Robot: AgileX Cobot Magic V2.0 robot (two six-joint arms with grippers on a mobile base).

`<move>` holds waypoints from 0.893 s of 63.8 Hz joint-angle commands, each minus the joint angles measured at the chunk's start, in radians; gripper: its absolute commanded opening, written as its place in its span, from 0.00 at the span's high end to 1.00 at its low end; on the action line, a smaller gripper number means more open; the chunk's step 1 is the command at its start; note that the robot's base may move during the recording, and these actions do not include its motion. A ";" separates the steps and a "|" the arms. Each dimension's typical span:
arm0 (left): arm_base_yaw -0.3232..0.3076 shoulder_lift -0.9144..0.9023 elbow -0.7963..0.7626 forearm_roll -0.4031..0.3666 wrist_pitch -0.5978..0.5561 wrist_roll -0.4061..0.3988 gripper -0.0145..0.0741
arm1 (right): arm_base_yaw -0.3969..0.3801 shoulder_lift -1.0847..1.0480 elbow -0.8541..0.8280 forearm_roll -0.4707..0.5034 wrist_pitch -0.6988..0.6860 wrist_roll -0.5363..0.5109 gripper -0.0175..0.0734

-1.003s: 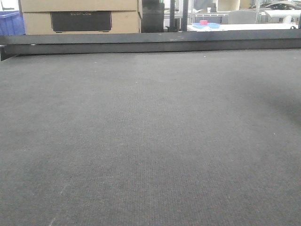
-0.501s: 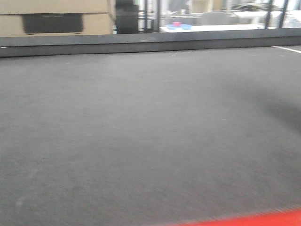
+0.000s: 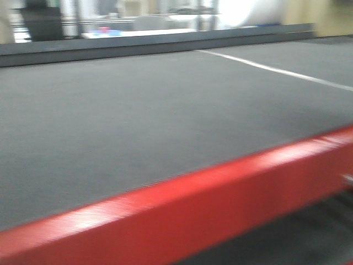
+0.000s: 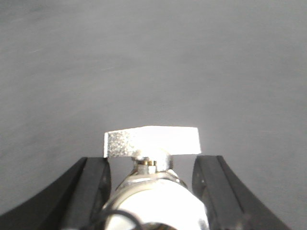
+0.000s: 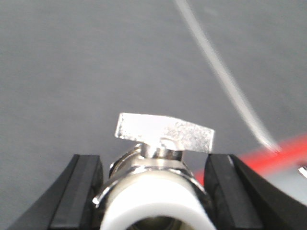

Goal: Place valve from conveyor to right shelf box
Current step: 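Drive the base to the steel shelf while holding both valves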

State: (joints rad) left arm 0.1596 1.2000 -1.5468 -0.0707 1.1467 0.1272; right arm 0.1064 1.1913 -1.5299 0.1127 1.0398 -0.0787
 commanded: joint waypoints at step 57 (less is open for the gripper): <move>-0.004 -0.010 -0.012 -0.015 -0.045 -0.008 0.96 | -0.002 -0.015 -0.017 -0.008 -0.064 -0.002 0.98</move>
State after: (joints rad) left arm 0.1596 1.2000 -1.5468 -0.0745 1.1447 0.1272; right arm 0.1064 1.1913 -1.5299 0.1086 1.0398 -0.0787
